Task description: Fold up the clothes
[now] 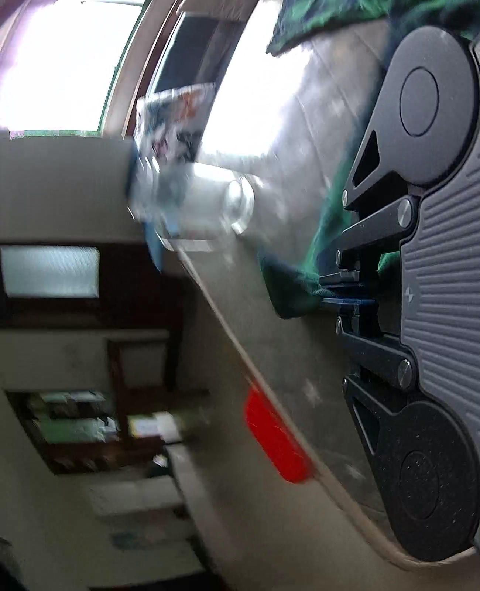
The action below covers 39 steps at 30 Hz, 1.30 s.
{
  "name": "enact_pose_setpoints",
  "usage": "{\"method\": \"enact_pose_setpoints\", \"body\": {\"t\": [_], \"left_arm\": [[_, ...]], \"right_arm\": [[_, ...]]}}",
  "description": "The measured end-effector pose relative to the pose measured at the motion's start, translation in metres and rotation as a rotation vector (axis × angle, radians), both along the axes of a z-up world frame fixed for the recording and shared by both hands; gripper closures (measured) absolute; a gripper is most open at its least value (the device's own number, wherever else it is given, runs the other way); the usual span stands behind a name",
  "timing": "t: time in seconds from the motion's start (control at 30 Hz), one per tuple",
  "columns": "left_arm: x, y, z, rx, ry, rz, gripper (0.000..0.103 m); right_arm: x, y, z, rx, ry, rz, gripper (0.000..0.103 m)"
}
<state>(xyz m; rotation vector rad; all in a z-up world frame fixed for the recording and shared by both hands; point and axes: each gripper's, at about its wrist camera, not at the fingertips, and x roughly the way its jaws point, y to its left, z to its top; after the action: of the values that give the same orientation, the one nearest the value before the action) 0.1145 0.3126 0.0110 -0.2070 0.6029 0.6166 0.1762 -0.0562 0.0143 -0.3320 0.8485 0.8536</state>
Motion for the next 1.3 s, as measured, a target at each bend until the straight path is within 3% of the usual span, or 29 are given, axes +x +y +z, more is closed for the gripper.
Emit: {"method": "enact_pose_setpoints", "body": {"t": [0.2, 0.37, 0.47, 0.63, 0.8, 0.93, 1.1, 1.3], "left_arm": [[-0.013, 0.019, -0.022, -0.026, 0.056, 0.071, 0.093], [-0.016, 0.020, -0.015, 0.038, 0.059, 0.135, 0.084], [-0.023, 0.020, -0.005, 0.020, 0.023, 0.139, 0.082], [-0.008, -0.010, 0.005, 0.003, -0.001, -0.083, 0.082], [0.028, -0.026, -0.013, -0.012, 0.070, -0.190, 0.082], [0.042, -0.030, -0.021, 0.044, 0.089, -0.166, 0.082], [0.043, -0.015, -0.023, 0.132, 0.113, -0.068, 0.080], [0.033, 0.008, -0.021, 0.077, 0.101, 0.002, 0.080]], "right_arm": [[0.000, 0.000, 0.001, -0.012, -0.002, 0.001, 0.054], [0.000, 0.000, 0.001, -0.022, -0.005, 0.006, 0.054], [-0.001, 0.000, 0.001, -0.028, -0.007, 0.011, 0.054], [0.000, -0.001, 0.001, -0.028, -0.005, 0.014, 0.053], [0.000, -0.003, 0.000, -0.023, 0.000, 0.011, 0.053], [0.001, -0.006, -0.001, -0.014, 0.008, 0.008, 0.052], [0.001, -0.008, -0.001, -0.009, 0.010, 0.014, 0.052], [-0.004, -0.004, 0.003, -0.007, -0.009, 0.027, 0.052]]}}
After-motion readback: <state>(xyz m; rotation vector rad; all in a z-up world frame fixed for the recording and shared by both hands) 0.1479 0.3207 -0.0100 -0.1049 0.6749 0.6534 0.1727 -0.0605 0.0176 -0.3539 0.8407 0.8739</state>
